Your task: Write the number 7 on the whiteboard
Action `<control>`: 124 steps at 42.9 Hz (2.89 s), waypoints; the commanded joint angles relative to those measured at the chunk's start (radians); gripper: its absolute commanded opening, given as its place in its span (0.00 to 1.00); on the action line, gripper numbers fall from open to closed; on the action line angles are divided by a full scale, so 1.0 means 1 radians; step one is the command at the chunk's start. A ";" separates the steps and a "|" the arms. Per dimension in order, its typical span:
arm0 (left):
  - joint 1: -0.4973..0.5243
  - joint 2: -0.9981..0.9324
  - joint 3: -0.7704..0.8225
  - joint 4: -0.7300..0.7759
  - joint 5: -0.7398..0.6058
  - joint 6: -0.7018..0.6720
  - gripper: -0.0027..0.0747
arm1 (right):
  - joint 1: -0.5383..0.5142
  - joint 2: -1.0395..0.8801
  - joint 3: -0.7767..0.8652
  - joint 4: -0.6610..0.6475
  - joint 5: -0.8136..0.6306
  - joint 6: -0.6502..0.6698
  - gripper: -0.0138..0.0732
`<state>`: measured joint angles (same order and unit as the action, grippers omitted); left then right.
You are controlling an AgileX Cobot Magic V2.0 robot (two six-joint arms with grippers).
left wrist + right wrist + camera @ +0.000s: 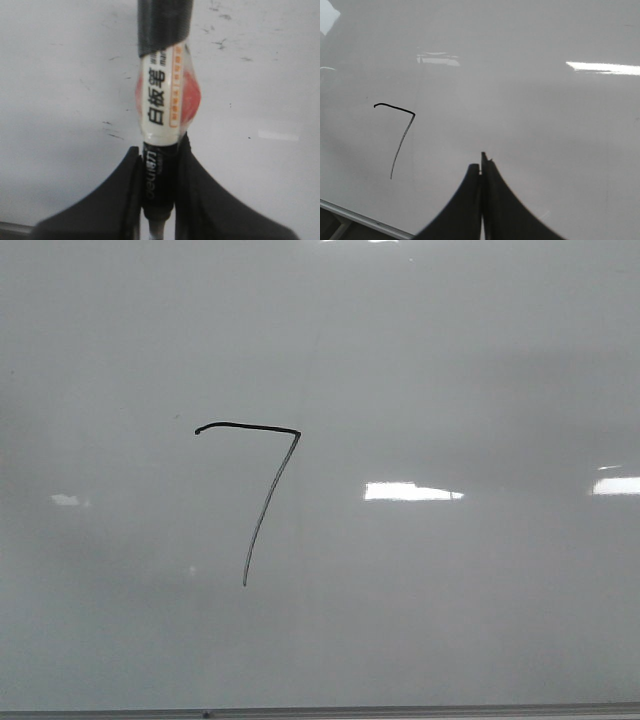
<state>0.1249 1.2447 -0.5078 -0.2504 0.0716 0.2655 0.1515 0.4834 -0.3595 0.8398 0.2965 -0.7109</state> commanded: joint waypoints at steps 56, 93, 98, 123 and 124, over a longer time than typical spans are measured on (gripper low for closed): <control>-0.088 0.063 -0.069 0.022 -0.219 -0.009 0.59 | -0.005 0.001 -0.026 0.024 -0.047 0.001 0.09; -0.088 -0.500 -0.008 0.022 0.042 -0.009 0.01 | -0.005 0.001 -0.026 0.024 -0.047 0.001 0.09; -0.088 -0.500 -0.008 0.022 0.042 -0.009 0.01 | -0.005 0.001 -0.026 0.024 -0.047 0.001 0.09; -0.088 -0.500 -0.008 0.022 0.042 -0.009 0.01 | -0.005 0.001 -0.026 0.024 -0.047 0.001 0.09; -0.088 -0.500 -0.008 0.022 0.042 -0.009 0.01 | -0.005 0.001 -0.026 0.024 -0.047 0.001 0.09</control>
<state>0.0394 0.7504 -0.4881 -0.2240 0.1812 0.2655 0.1515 0.4834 -0.3595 0.8415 0.2965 -0.7094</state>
